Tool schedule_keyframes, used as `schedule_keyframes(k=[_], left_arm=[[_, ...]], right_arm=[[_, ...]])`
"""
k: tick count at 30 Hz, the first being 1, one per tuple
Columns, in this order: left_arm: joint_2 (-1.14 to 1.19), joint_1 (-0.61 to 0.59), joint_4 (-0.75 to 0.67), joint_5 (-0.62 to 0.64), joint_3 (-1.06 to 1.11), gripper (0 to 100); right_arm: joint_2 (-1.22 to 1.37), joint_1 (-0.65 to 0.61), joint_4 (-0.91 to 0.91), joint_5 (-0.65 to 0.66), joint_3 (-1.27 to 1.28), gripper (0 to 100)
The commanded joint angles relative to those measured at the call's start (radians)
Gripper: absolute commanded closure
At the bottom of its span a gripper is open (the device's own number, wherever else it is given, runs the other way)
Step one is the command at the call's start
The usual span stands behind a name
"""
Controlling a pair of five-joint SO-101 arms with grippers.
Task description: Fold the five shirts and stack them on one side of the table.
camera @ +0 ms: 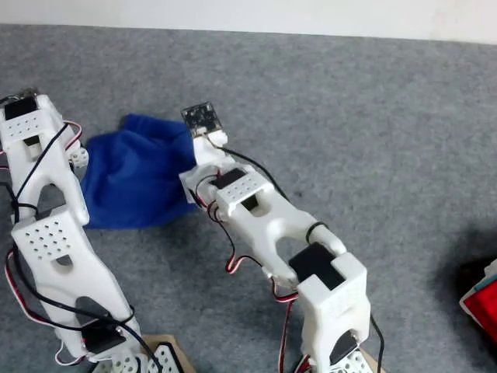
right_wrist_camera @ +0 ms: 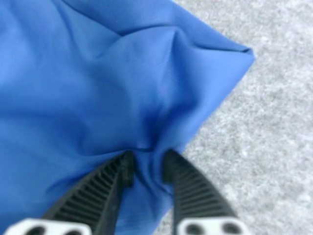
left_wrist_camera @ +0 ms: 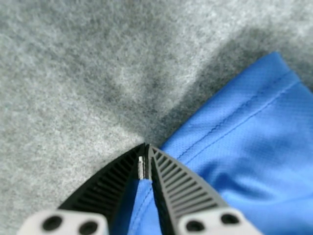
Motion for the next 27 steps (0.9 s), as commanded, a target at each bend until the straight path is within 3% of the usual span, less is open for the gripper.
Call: schedule_keyframes(k=[1,5,10,17,27], left_arm=[[-0.012,0.004,-0.008,0.034,-0.001,99],[0.03,0.024,-0.029,0.035,-0.007,99],[0.065,0.047,-0.068,0.035,-0.008,99],[0.062,0.079,-0.071,0.034,-0.008,99],[0.064,0.079,-0.071,0.034,-0.008,99]], right_arm=[[-0.007,-0.018,0.015,-0.002,-0.044,99.1],[-0.016,0.085,0.168,-0.002,-0.062,99.1],[-0.131,0.242,0.225,-0.005,-0.047,99.2],[-0.367,0.426,0.22,-0.002,0.17,99.2],[-0.55,0.576,0.128,0.0,0.42,99.2]])
